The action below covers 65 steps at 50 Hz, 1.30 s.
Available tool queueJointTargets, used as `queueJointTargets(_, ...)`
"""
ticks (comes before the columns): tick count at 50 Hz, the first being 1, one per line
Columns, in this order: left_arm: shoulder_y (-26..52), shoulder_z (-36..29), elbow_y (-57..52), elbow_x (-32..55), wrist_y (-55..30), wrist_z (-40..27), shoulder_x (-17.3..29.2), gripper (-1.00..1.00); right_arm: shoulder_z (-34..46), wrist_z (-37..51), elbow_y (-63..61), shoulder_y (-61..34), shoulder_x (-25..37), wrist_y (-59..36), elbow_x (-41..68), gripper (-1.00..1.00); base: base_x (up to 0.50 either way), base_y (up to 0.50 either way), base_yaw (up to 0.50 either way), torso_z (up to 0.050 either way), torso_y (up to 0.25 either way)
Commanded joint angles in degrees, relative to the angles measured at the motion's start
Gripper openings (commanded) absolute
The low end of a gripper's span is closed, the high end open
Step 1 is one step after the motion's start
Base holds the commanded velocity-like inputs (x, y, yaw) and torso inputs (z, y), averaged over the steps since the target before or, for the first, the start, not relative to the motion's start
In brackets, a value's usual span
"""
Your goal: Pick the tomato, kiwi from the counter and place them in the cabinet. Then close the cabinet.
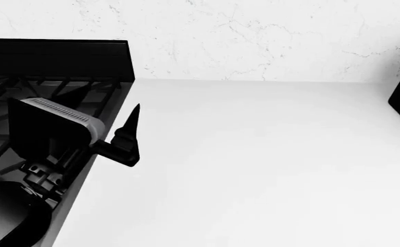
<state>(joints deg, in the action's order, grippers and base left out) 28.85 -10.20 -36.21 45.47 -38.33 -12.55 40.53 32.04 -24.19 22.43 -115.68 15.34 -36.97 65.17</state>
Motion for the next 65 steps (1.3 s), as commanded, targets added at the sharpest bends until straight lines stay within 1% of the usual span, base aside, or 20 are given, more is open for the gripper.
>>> queueJointTargets(1,-0.05,-0.15,0.27,-0.15,0.21,-0.02,-0.02,1.00,-0.12,-0.19,-4.66,2.08,2.09,-6.29,5.76,1.00,0.00,0.00,0.00,0.000,0.000)
queueJointTargets(15,-0.14,-0.32,0.42,-0.20,0.40,0.05,0.08,1.00,0.55,-0.66,-8.64,3.73,4.26,-12.57,11.08,1.00,0.00,0.00,0.00,0.000,0.000)
queueJointTargets(29,-0.01,-0.51,0.30,-0.05,0.29,-0.18,0.07,1.00,1.74,0.06,-10.65,5.01,5.72,-15.92,13.01,1.00,0.00,0.00,0.00,0.000,0.000)
queueJointTargets(39,0.02,-0.36,0.33,-0.07,0.37,-0.71,-0.08,1.00,1.65,7.28,-13.93,9.68,8.50,-17.79,14.61,1.00,0.00,0.00,0.00,0.000,0.000)
queueJointTargets(51,-0.38,0.49,0.00,0.43,0.67,-1.44,-0.05,1.00,-0.05,14.84,-19.20,16.46,12.37,-16.71,15.81,1.00,0.00,0.00,0.00,0.000,0.000)
queueJointTargets(56,-0.76,1.66,-0.70,1.34,0.76,-2.16,0.17,1.00,-1.59,18.81,-21.78,20.14,13.73,-14.51,15.73,1.00,0.00,0.00,0.00,0.000,0.000)
queueJointTargets(65,-1.61,1.17,-2.44,-0.19,1.38,-3.32,0.07,1.00,-4.16,25.13,-28.90,28.18,17.18,-9.85,14.27,1.00,0.00,0.00,0.00,0.000,0.000)
